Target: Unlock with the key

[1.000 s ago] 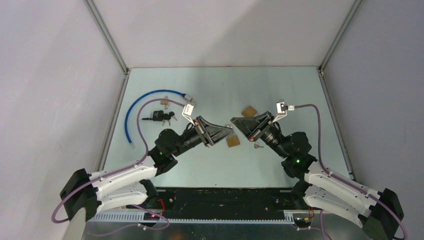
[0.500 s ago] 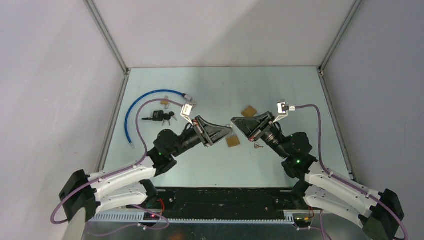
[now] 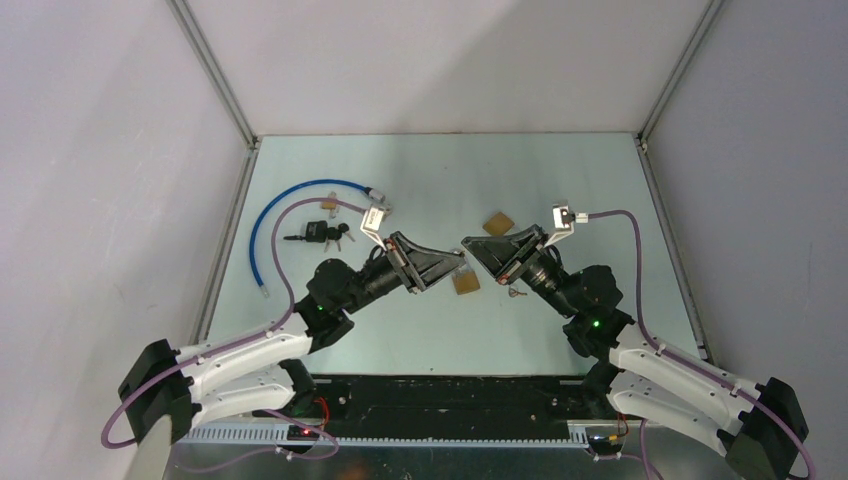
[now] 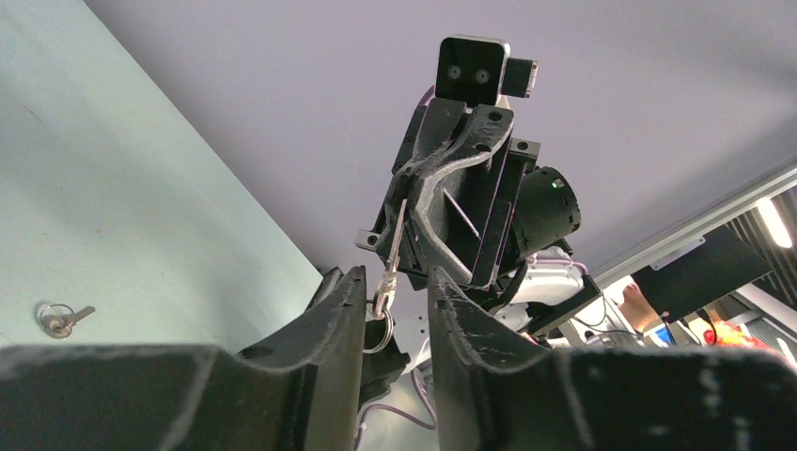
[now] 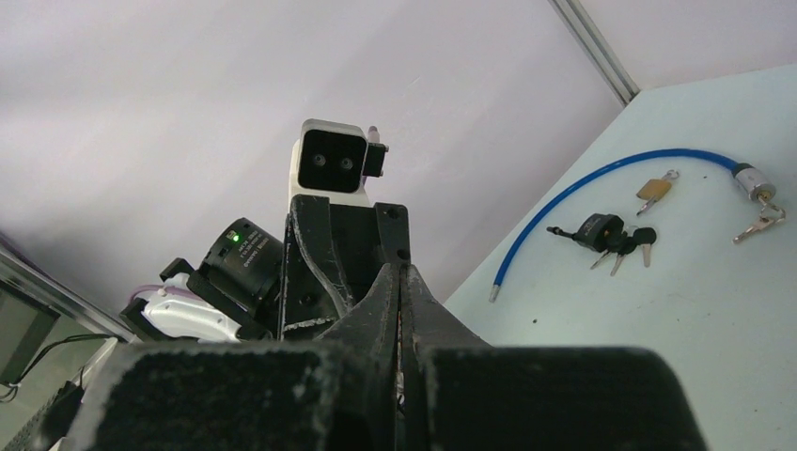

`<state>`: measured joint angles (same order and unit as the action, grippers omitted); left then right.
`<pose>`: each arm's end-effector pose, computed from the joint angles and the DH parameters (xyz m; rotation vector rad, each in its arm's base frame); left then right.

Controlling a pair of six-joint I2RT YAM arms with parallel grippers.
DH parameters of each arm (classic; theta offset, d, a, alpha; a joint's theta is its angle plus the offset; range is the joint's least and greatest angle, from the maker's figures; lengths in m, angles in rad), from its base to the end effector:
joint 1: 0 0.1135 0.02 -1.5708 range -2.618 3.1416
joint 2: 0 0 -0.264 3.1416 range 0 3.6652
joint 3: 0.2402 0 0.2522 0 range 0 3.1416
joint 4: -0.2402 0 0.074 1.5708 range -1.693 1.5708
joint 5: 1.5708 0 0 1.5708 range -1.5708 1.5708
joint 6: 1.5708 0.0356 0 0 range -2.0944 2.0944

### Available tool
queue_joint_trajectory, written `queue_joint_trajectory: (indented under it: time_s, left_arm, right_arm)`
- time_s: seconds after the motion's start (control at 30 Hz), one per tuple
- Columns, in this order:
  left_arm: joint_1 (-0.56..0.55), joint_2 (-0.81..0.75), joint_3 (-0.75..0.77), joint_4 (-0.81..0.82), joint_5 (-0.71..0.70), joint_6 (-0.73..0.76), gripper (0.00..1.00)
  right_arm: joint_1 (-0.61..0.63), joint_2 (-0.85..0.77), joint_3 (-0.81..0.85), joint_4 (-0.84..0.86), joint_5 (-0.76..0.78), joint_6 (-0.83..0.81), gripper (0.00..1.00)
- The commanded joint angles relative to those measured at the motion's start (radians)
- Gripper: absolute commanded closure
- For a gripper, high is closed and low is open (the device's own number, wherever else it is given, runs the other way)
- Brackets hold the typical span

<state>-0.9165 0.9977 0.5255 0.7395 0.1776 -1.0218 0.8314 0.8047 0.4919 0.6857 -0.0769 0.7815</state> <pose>0.1334 -0.1843 0.3061 0.0975 1.5330 -1.7255 0.1263 0.1426 0.3253 -0.1081 1.3281 1.4423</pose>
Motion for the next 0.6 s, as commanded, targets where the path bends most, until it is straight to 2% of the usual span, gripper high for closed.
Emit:
queue_joint_trajectory:
  time_s: [0.0,0.23,0.47,0.53,0.57]
  left_arm:
    - [-0.002,-0.006,0.023,0.047,0.0,0.002,0.72]
    - [-0.004,-0.005,0.023,0.047,0.01,0.003,0.97]
    - [-0.002,-0.018,0.001,0.046,-0.014,0.002,1.0]
    - [0.022,-0.022,-0.013,0.033,-0.019,-0.009,1.0]
    - [0.034,-0.022,-0.027,0.018,-0.013,-0.019,1.0]
  right_arm:
    - [0.003,-0.008,0.003,0.032,0.003,-0.01,1.0]
    - [0.002,-0.009,0.003,0.029,0.011,-0.012,1.0]
    - [0.002,-0.01,0.004,0.018,0.011,-0.026,1.0]
    - [-0.006,-0.015,0.005,-0.01,0.01,-0.03,0.92]
    - [-0.009,-0.021,0.012,-0.03,0.014,-0.032,0.83]
